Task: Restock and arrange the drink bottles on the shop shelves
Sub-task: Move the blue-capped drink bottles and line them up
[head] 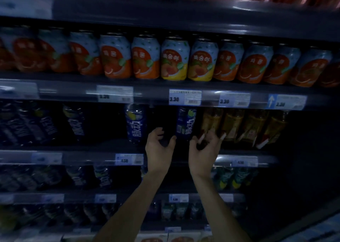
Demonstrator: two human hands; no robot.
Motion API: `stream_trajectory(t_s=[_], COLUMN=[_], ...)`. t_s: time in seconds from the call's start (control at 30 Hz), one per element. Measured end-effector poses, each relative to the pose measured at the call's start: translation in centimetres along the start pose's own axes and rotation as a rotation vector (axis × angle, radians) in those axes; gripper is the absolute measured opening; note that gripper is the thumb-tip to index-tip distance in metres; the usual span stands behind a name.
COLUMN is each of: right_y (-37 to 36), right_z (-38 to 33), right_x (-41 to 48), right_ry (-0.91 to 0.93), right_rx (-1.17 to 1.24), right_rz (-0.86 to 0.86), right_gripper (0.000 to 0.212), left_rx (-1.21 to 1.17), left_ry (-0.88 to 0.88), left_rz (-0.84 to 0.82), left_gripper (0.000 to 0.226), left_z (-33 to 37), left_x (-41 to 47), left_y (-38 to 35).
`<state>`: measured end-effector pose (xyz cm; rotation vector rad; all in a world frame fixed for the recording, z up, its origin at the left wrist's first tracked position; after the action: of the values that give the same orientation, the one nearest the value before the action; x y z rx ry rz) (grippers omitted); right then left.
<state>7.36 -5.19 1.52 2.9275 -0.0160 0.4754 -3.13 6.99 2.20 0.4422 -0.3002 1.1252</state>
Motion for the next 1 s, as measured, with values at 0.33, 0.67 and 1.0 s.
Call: stream_trajectory(t_s=[0.33, 0.67, 1.0], right_y=[-8.2, -14.0, -15.9], right_z=[-3.8, -6.0, -6.1], right_x=[-7.6, -12.0, -11.2], right_ry=[0.010, -0.065, -0.081], right_rx=[0.020, 0.073, 0.046], right_rz=[-0.138, -0.209, -0.147], right_gripper=[0.047, 0.063, 0.074], left_rx=[0.071, 0.201, 0.169], left_ry=[0.001, 0.047, 0.116], left_rz=[0.076, 0.205, 0.189], left_gripper=[0.035, 0.057, 0.074], left_z=[-3.7, -7.4, -9.7], left_x=[1.8, 5.0, 9.4], left_y=[11.4, 21.1, 23.6])
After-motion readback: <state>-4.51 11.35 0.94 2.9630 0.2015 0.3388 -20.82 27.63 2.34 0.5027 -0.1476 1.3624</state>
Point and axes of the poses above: each hand's wrist, its own x-axis towards the middle knuckle, its own y-axis out of the back of the hand, z = x × y, the point moved 5 cm from there along x, towards the middle knuckle, and after that the axes turned 10 degrees about -y, right-handed, at the moved point
